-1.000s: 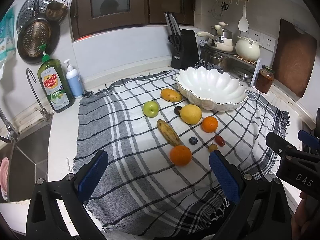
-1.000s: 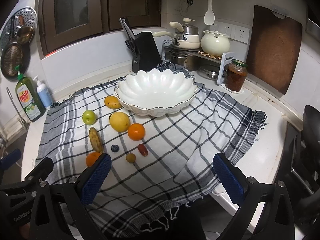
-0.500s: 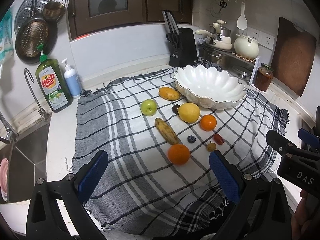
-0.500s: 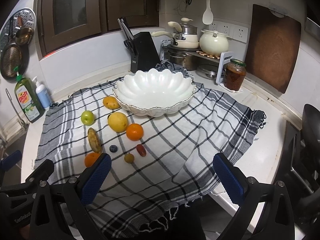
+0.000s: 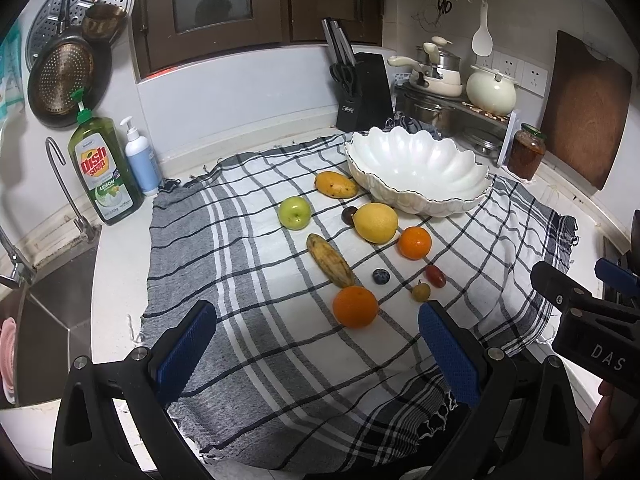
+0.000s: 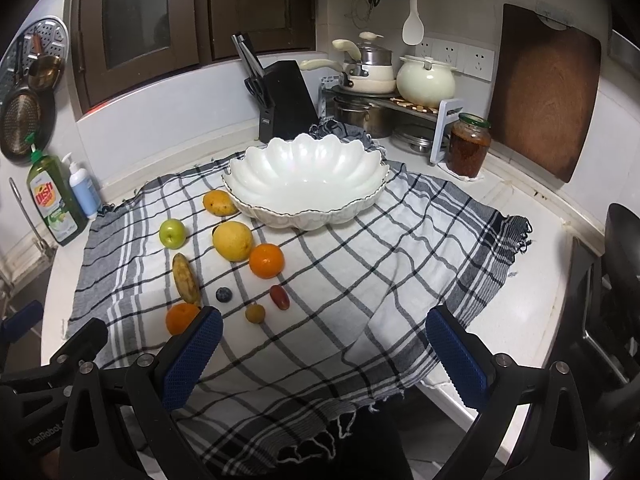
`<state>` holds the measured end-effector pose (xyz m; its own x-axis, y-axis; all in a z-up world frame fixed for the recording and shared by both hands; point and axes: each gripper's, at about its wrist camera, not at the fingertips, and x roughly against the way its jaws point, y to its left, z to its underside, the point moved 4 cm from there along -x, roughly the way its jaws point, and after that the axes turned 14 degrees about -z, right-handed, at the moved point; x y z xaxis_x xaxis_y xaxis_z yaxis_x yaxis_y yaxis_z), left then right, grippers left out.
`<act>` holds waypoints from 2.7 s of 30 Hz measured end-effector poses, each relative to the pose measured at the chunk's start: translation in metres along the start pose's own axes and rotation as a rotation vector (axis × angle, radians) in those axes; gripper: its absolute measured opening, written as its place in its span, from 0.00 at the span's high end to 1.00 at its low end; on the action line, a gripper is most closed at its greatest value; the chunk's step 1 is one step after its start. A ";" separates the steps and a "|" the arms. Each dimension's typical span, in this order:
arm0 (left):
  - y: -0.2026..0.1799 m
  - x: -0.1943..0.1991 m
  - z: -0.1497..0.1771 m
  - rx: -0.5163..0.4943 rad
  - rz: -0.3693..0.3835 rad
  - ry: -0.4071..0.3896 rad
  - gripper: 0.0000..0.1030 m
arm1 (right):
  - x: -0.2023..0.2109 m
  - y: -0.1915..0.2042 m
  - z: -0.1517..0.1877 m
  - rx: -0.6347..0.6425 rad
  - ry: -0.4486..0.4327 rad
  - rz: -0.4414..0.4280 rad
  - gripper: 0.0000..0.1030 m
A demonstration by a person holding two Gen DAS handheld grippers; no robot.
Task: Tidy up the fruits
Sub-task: 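Move both tools toward the fruits on the checkered cloth, then grasp the large orange with the left tool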
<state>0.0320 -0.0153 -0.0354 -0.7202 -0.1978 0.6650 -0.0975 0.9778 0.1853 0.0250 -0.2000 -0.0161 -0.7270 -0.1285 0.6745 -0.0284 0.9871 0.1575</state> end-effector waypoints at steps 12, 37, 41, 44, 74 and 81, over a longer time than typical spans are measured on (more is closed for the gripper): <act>-0.004 0.001 0.001 -0.009 0.000 0.002 0.00 | -0.004 -0.009 0.005 -0.005 0.002 -0.001 0.00; -0.011 -0.010 0.000 -0.038 0.014 0.015 0.00 | -0.013 -0.015 0.007 -0.009 0.015 0.022 0.00; -0.014 -0.014 -0.002 -0.047 0.010 0.001 0.00 | -0.021 -0.019 0.006 0.000 0.015 0.031 0.00; -0.018 -0.022 -0.003 -0.055 0.015 0.005 0.00 | -0.030 -0.021 0.007 0.001 0.023 0.035 0.00; -0.065 -0.126 0.017 -0.128 0.035 0.118 0.01 | -0.116 -0.051 0.027 -0.006 0.057 0.075 0.00; -0.070 -0.142 0.019 -0.144 0.038 0.137 0.13 | -0.130 -0.050 0.030 0.005 0.086 0.052 0.03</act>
<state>0.1280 -0.0538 -0.1568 -0.6206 -0.1775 0.7638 0.0346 0.9669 0.2529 0.1007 -0.2303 -0.1331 -0.6658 -0.0843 0.7414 0.0045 0.9931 0.1169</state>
